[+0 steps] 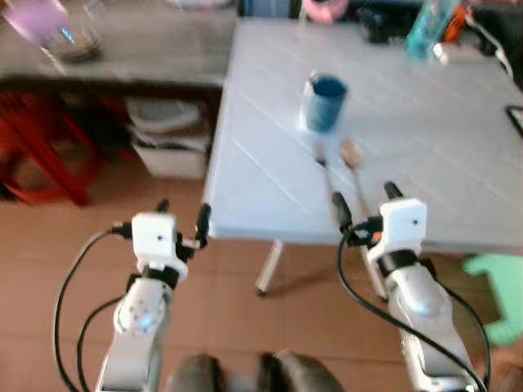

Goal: Setting the table

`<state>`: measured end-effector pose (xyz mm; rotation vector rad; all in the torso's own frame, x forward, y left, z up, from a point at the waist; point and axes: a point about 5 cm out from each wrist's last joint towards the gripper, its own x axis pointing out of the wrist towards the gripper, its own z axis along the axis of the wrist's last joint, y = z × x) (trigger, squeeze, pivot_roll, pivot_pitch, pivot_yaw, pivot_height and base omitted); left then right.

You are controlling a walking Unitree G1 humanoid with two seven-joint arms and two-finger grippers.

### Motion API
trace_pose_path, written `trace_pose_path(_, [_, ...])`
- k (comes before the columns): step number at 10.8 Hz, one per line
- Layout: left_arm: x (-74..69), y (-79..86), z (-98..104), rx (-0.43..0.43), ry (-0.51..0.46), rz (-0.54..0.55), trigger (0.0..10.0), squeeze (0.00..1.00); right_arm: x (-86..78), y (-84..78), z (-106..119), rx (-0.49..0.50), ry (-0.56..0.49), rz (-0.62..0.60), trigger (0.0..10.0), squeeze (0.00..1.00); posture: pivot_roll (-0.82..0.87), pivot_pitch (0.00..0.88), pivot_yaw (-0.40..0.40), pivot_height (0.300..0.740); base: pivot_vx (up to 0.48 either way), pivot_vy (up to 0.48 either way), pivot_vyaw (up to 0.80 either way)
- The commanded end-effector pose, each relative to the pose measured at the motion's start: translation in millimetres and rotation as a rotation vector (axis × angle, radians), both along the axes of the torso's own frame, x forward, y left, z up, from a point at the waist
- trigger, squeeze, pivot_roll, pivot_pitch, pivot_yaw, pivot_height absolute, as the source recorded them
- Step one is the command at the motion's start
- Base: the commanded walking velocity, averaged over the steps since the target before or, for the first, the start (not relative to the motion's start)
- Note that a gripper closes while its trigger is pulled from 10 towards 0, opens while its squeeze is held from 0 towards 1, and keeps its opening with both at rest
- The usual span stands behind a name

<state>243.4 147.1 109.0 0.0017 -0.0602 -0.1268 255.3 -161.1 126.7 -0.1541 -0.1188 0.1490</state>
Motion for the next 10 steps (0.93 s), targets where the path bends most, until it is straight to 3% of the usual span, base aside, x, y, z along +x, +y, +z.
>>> trace_pose_path(1, [-1.5, 3.0, 0, 0.008, 0.004, 0.014, 10.0, 0.00, -0.7, -0.8, 0, 0.005, 0.001, -0.001, 10.0, 0.00, -0.02, 0.169, -0.029, 0.740, 0.000, -0.304, 0.00])
trace_pose_path(7, [-1.5, 3.5, 3, 0.016, -0.020, -0.003, 10.0, 0.00, 9.3, -6.1, 9, -0.016, -0.029, -0.002, 10.0, 0.00, -0.03, 0.176, -0.026, 0.740, 0.000, 0.000, 0.00])
trace_pose_path(9, [-2.0, 3.4, 3, 0.016, -0.023, -0.003, 10.0, 0.00, 16.7, -10.0, 13, -0.013, -0.040, -0.011, 10.0, 0.00, -0.02, 0.181, -0.026, 0.740, 0.000, 0.000, 0.79])
trace_pose_path(10, [-2.7, 3.5, 3, 0.017, -0.021, -0.003, 10.0, 0.00, 20.8, -9.2, 15, 0.002, -0.039, -0.010, 10.0, 0.00, -0.02, 0.187, -0.024, 0.740, 0.000, 0.000, 0.00])
